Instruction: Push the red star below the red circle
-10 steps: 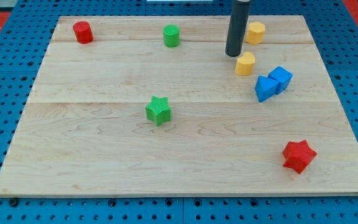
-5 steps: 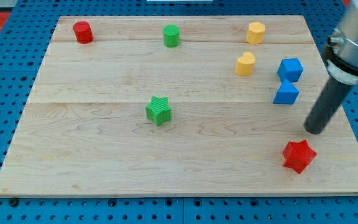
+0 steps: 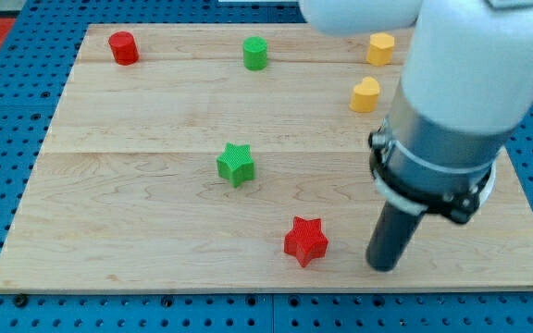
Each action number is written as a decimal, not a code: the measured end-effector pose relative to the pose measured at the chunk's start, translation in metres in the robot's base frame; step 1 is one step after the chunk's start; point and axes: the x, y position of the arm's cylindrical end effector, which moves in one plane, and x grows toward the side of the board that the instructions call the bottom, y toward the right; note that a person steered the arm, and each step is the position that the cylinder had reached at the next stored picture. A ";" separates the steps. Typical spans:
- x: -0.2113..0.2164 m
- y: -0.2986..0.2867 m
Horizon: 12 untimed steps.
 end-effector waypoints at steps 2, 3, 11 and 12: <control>-0.026 -0.125; -0.021 -0.107; -0.141 -0.281; -0.166 -0.306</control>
